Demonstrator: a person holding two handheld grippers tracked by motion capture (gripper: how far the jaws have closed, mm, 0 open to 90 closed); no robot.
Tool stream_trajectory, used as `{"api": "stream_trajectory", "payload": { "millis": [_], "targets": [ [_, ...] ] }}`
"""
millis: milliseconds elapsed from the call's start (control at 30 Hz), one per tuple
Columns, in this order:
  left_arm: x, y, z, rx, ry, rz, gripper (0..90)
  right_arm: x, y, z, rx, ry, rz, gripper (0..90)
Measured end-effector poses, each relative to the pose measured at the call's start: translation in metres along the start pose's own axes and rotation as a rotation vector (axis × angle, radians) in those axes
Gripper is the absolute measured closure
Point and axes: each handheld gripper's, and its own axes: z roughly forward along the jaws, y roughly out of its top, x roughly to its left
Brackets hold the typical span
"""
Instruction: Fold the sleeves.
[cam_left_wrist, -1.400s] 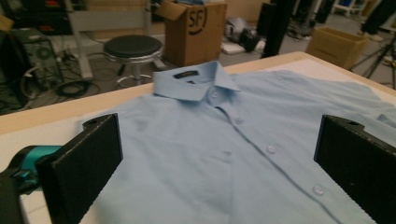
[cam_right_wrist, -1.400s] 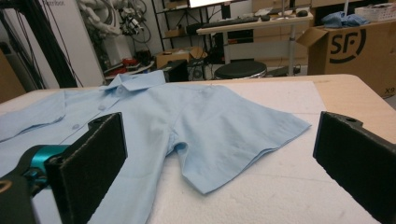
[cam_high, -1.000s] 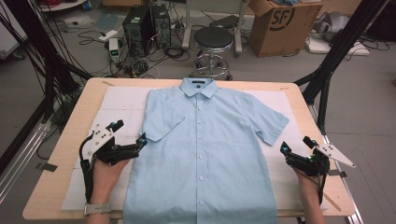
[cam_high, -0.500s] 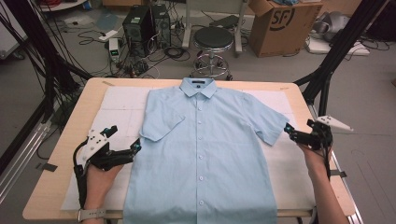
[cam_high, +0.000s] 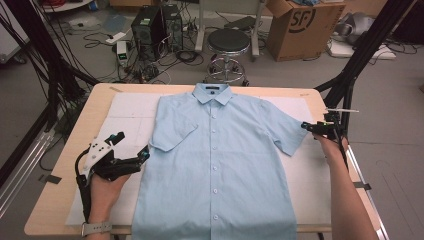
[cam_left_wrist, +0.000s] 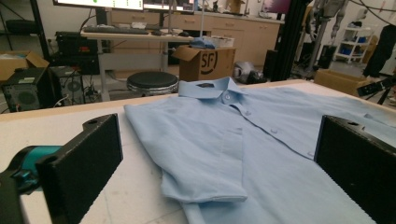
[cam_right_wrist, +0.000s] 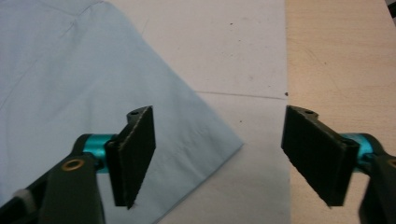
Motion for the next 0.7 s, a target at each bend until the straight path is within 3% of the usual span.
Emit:
{"api": "stream_trajectory", "payload": {
  "millis": [67,233,400,567,700],
  "targets": [
    [0.002,-0.002,0.0,0.005,0.003,-0.001,1.7,-0.003,-0.001,0.002,0.002,0.0,-0.005,38.8],
    [0.004,-0.006,-0.001,0.024,0.02,-0.008,1.7,-0.008,-0.003,0.007,0.01,0.011,-0.001,51.0],
    [0.005,-0.008,-0.002,0.042,0.027,0.014,1.7,-0.01,-0.005,0.012,0.018,0.018,0.018,55.3],
    [0.009,-0.012,-0.004,0.055,0.044,0.003,1.7,-0.006,-0.005,0.012,0.022,-0.026,-0.011,70.9],
    [0.01,-0.013,-0.005,0.056,0.052,-0.001,1.7,-0.004,-0.005,0.012,0.027,0.012,-0.004,86.4]
  ]
}}
